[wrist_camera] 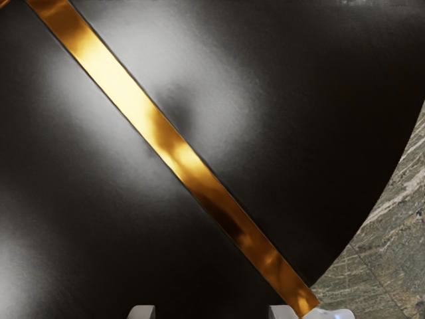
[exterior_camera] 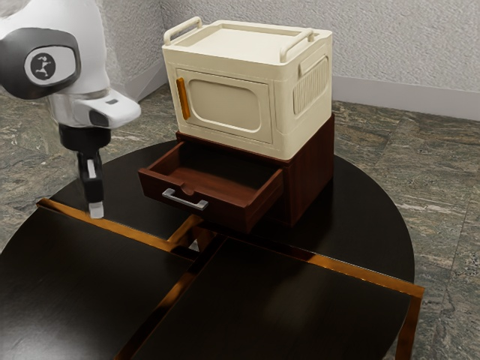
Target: Push the drawer handle with one arm to close the drawer
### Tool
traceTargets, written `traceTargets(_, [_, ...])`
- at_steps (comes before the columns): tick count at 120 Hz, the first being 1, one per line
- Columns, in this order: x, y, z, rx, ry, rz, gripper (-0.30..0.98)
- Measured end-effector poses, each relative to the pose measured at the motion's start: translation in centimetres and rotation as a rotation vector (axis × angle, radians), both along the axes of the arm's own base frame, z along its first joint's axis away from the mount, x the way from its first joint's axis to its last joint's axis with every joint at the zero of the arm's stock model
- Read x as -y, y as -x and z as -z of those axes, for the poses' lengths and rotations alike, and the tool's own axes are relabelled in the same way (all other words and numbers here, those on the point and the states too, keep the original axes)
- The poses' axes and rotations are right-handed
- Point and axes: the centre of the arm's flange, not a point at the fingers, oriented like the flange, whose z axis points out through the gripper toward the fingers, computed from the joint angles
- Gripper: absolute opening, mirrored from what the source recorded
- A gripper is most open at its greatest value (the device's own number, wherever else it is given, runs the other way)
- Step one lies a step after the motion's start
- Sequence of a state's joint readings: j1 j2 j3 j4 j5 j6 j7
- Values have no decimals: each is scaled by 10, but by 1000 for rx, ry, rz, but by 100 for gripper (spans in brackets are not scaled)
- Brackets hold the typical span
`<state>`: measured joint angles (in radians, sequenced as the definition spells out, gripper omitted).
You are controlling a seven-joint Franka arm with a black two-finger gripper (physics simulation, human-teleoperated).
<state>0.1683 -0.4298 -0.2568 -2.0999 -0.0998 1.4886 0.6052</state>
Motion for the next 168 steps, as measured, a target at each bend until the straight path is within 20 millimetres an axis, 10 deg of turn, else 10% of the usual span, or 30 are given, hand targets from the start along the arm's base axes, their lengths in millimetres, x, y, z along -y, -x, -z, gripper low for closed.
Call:
traceTargets(66, [-24, -115, 134, 38, -43, -346, -9])
traceTargets(168, [-39, -196, 173, 125, -95, -579, -10])
